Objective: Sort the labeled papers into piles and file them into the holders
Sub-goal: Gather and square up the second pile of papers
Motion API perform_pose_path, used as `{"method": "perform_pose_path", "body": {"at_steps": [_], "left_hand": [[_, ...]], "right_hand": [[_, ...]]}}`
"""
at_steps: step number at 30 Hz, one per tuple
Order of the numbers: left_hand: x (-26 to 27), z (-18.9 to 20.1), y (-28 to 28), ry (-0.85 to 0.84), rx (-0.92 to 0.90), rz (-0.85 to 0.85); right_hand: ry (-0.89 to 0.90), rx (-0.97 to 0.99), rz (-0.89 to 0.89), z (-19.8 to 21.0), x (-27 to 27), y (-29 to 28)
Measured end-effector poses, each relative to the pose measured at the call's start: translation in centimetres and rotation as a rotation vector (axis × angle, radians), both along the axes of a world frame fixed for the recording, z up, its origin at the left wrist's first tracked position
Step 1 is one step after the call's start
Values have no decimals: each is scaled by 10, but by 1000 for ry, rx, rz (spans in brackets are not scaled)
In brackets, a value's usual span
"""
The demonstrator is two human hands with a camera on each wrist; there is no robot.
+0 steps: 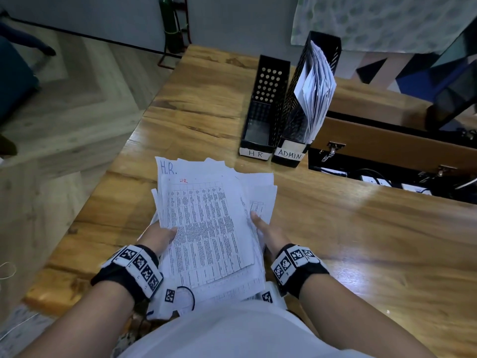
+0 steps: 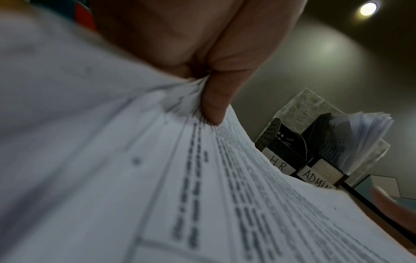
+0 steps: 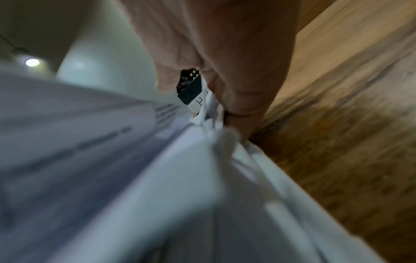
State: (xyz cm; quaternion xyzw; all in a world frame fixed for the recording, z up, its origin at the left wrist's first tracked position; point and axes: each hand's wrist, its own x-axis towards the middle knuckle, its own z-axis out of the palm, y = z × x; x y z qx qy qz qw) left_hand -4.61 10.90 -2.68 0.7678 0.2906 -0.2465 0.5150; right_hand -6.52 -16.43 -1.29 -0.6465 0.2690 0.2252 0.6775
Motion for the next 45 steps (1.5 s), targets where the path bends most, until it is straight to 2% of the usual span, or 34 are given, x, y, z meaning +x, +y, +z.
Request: {"method": "perform_pose_path", "body": {"at_steps": [1,3,6,9,11,13,16,19,21,23,26,28,30,31,34,37,40,42,43,45], "left_hand": [[0,3,-1,0,-3,6],[-2,9,-3,-13,-15,48],[-4,8,-2,-41,7,71],[-7,10,-3,-72,4,71],[-8,7,-4,-81,-3,66],[-9,7,-7,-79,-11,51],[-11,10,-12,-71,-49,38],[-12,13,-15,-88,-51,19],[-12,14,-14,-103,-86,44],[-12,15,-12,-109,-126,44],[-12,16,-10,-91,-155,92],[-11,13,-8,-60,-305,191],[-14,14,-10,-108,-428,126],[-16,14,-12,-143,-423,71],[-20,5,-19,-193,-274,-22],[-18,3,-18,-182,-28,-23],[-9,14,3,-170,15,95],[-3,17,29,-169,55,150],[0,18,43,-168,82,161],[4,14,63,-145,104,213]], "right_hand": [[-17,-89,8,-1,-1,1],[-22,-269,-95,0,-2,-2],[-96,-401,-231,23,2,-20],[-344,-731,-159,79,12,-43],[-582,-944,-162,124,14,-57],[-745,-930,-226,159,17,-68],[-810,-780,-285,182,24,-73],[-644,-609,-188,166,30,-49],[-477,-469,-147,134,27,-20],[-318,-424,-137,96,22,9],[-195,-627,58,47,17,31],[-194,-791,215,26,16,37],[-212,-852,266,13,18,39],[-218,-849,248,10,20,39],[-204,-810,223,7,21,42],[-214,-768,211,7,23,41],[-225,-725,-4,3,32,24],[-171,-697,-114,1,35,8],[-145,-696,-103,-1,35,2],[-112,-737,57,-4,33,-3]]}}
